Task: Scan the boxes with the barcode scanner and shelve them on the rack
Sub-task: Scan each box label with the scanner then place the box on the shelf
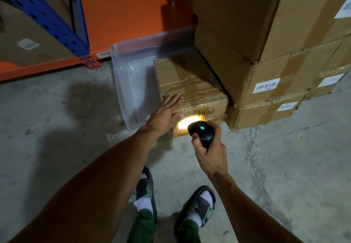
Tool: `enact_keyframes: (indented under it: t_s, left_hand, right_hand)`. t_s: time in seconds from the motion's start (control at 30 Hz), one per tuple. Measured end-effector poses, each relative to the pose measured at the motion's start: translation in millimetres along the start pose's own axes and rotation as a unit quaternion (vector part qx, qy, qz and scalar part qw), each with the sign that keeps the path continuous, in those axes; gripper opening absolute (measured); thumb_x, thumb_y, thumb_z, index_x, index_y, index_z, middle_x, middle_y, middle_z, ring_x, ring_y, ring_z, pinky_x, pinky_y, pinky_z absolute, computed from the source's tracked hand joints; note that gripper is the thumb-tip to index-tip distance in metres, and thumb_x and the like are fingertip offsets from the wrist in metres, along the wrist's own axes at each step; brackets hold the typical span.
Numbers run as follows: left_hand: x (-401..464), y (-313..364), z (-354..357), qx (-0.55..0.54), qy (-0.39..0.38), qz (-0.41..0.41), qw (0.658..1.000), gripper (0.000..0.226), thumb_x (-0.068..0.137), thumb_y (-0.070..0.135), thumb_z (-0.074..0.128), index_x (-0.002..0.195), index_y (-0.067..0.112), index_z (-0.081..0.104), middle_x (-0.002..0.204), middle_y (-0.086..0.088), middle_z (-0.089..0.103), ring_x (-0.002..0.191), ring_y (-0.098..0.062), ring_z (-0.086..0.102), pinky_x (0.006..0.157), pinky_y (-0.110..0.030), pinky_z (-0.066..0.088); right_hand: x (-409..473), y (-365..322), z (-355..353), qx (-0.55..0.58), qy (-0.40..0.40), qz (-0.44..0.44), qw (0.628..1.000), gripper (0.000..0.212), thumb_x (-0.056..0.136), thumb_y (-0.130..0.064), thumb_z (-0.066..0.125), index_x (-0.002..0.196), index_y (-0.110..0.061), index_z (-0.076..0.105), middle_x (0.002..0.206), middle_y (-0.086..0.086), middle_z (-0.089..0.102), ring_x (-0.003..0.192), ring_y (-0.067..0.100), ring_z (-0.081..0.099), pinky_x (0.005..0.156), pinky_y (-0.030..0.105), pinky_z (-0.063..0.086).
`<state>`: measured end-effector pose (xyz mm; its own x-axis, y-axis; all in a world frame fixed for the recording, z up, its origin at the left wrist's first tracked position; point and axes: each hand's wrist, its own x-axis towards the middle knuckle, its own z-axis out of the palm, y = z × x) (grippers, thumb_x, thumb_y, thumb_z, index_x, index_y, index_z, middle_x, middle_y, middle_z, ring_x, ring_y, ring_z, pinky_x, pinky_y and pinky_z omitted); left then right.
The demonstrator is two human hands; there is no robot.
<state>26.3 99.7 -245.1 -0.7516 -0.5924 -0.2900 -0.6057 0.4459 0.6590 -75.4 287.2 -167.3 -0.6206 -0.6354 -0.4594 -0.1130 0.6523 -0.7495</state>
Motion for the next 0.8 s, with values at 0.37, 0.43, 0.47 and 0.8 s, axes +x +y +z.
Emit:
enact_keyframes:
  t_s: [0.37, 0.43, 0.47, 0.8]
  left_hand:
    - [-1.4, 10.5, -7.0, 0.003, 0.000, -0.007, 1.000, 0.060, 0.101, 0.028, 0.054, 0.155, 0.021, 0.029, 0.164, 0.007, 0.017, 0.152, -0.013, 0.005, 0.122, -0.038, 0.018]
    - [-2.0, 12.7, -8.4, 0.005, -0.005, -0.013, 1.000, 0.060, 0.101, 0.028, 0.054, 0.155, 0.022, 0.029, 0.164, 0.008, 0.016, 0.152, -0.013, 0.005, 0.122, -0.036, 0.015]
    - [-2.0, 14.2, -9.5, 0.007, -0.006, -0.017, 1.000, 0.060, 0.101, 0.028, 0.054, 0.155, 0.022, 0.028, 0.164, 0.008, 0.015, 0.152, -0.012, 0.004, 0.122, -0.035, 0.015]
    - [12.5, 44.0, -22.4, 0.120, -0.107, -0.121, 0.980, 0.064, 0.104, 0.027, 0.046, 0.158, 0.021, 0.013, 0.166, 0.005, 0.002, 0.153, -0.019, 0.000, 0.122, -0.037, 0.012]
  right_hand:
    - [0.8, -3.8, -2.8, 0.026, 0.002, -0.001, 1.000, 0.055, 0.090, -0.037, 0.076, 0.131, -0.041, 0.040, 0.119, -0.006, 0.065, 0.110, 0.014, 0.065, 0.095, 0.026, 0.053]
    - [1.2, -3.5, -4.8, 0.027, 0.001, -0.004, 1.000, 0.062, 0.086, -0.032, 0.080, 0.131, -0.044, 0.039, 0.121, -0.007, 0.065, 0.113, 0.015, 0.064, 0.100, 0.031, 0.053]
    - [1.6, -3.9, -6.3, 0.025, -0.002, -0.006, 1.000, 0.065, 0.084, -0.027, 0.080, 0.130, -0.045, 0.038, 0.121, -0.007, 0.064, 0.114, 0.015, 0.063, 0.101, 0.032, 0.052]
    - [2.6, -32.3, -32.5, 0.019, 0.001, -0.044, 0.999, 0.070, 0.088, -0.008, 0.075, 0.141, -0.037, 0.040, 0.116, -0.012, 0.058, 0.111, 0.012, 0.058, 0.096, 0.024, 0.048]
